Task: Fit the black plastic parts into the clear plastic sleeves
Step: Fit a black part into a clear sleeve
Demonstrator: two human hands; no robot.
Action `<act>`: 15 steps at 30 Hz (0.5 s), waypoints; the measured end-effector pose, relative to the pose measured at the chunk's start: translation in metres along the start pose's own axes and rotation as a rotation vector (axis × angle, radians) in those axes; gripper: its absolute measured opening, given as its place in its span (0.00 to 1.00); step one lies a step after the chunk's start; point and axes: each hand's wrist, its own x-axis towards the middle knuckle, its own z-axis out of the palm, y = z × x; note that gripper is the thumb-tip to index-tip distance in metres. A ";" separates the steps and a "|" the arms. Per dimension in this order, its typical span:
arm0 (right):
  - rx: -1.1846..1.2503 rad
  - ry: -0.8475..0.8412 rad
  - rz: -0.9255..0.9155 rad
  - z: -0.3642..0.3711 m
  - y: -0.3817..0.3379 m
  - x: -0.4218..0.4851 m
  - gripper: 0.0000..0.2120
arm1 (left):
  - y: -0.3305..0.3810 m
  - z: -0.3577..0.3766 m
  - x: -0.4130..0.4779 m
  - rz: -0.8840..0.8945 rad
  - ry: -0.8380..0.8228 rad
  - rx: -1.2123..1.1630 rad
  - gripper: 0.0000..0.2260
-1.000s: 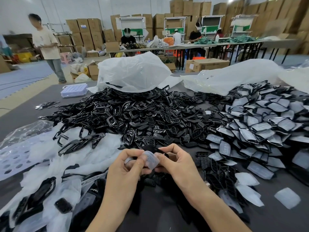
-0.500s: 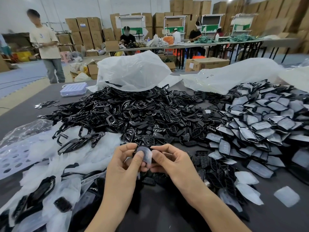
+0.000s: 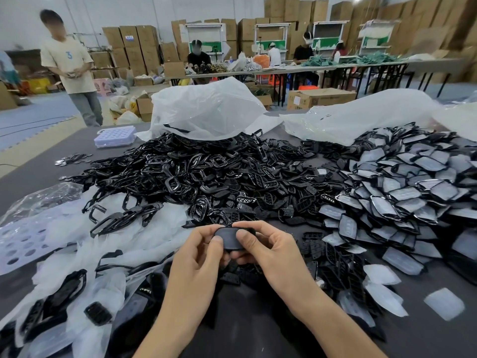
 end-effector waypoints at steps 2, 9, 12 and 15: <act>0.005 0.015 -0.002 0.000 0.000 0.000 0.07 | 0.001 0.000 0.001 0.027 0.032 0.055 0.07; -0.037 0.045 -0.016 0.000 0.001 0.000 0.07 | -0.001 0.002 -0.002 0.058 0.034 0.126 0.09; -0.066 0.064 -0.025 -0.002 0.001 0.000 0.07 | -0.001 0.002 -0.004 0.060 0.015 0.138 0.12; -0.090 0.058 -0.035 -0.003 0.001 -0.001 0.07 | 0.001 0.003 -0.004 0.048 0.004 0.118 0.09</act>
